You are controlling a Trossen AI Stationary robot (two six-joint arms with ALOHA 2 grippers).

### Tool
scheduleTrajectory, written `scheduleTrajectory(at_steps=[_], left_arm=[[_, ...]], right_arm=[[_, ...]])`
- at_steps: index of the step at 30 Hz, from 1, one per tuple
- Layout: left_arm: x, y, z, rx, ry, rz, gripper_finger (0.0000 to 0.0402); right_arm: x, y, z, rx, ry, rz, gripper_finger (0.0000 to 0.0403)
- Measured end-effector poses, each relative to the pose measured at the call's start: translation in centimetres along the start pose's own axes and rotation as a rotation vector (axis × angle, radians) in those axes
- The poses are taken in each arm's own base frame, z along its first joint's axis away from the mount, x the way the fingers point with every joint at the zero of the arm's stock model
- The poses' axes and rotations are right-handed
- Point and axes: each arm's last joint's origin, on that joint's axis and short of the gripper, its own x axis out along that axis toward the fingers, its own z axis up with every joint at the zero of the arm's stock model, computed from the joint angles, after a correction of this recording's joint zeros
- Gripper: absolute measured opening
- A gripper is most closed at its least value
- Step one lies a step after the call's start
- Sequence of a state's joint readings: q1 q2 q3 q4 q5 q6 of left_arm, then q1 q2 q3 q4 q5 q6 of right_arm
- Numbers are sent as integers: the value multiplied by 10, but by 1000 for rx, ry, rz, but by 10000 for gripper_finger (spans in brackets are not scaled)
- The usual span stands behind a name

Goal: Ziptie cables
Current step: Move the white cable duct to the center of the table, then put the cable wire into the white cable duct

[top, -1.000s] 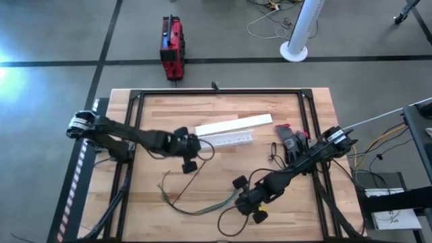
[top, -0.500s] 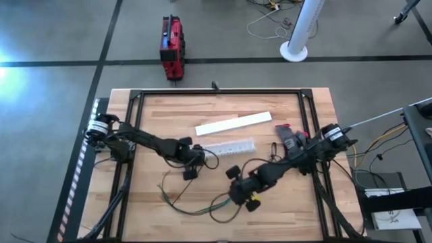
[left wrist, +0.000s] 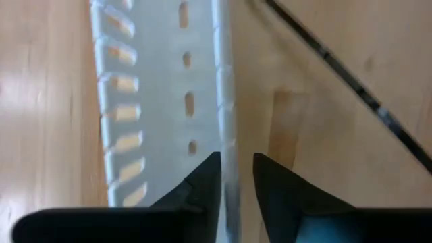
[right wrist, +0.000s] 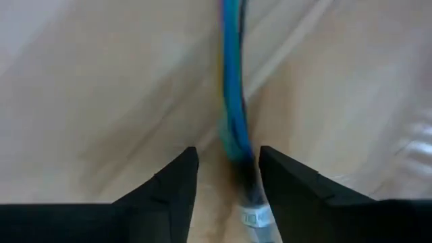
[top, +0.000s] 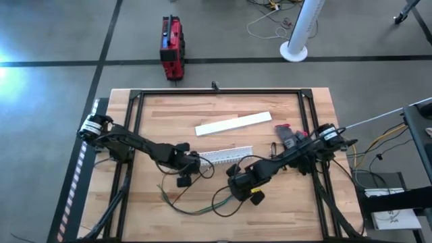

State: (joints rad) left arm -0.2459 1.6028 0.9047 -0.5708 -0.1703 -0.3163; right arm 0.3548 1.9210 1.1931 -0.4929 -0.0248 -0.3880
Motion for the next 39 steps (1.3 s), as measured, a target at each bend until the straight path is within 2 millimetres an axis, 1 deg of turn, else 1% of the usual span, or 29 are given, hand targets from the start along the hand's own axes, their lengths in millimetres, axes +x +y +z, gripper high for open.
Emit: scheduleTrajectory(at_steps=[3,7,9,11,12,16,18,21,22,25,28,30,32,36,39], left_arm=[[-10,3,-4,-61,22,3,95],[-32,3,-13,-189,49,-43,124],[-44,-2,-17,-245,14,-71,136],[-56,-10,-21,-269,-52,-90,145],[-60,-15,-23,-281,-88,-90,147],[-74,-34,-40,-321,-203,-82,149],[-80,-45,-52,-318,-251,-95,146],[-84,-63,-68,-280,-347,-125,138],[-86,-68,-73,-265,-381,-133,136],[-88,-80,-86,-232,-492,-141,130],[-91,-86,-93,-223,-576,-141,127],[-94,-89,-94,-219,-623,-156,125],[-96,-90,-96,-200,-658,-133,125],[-99,-87,-95,-205,-726,-83,130],[-99,-86,-95,-214,-765,-35,135]], right_arm=[[9,-3,-2,-4,28,-17,126],[15,-6,-6,26,40,16,91],[15,-7,-6,43,46,20,64],[13,-6,-6,60,53,24,28],[12,-6,-5,68,57,25,16],[-4,3,8,47,54,10,10],[-20,5,18,25,30,6,6],[-56,0,43,12,-106,-59,5],[-66,-3,49,13,-132,-88,5],[-93,-20,64,20,-208,-184,4],[-123,-44,76,34,-288,-306,4],[-142,-61,79,64,-320,-384,3],[-157,-78,78,88,-353,-430,3],[-182,-108,72,139,-392,-495,3],[-199,-125,64,168,-395,-528,3]])
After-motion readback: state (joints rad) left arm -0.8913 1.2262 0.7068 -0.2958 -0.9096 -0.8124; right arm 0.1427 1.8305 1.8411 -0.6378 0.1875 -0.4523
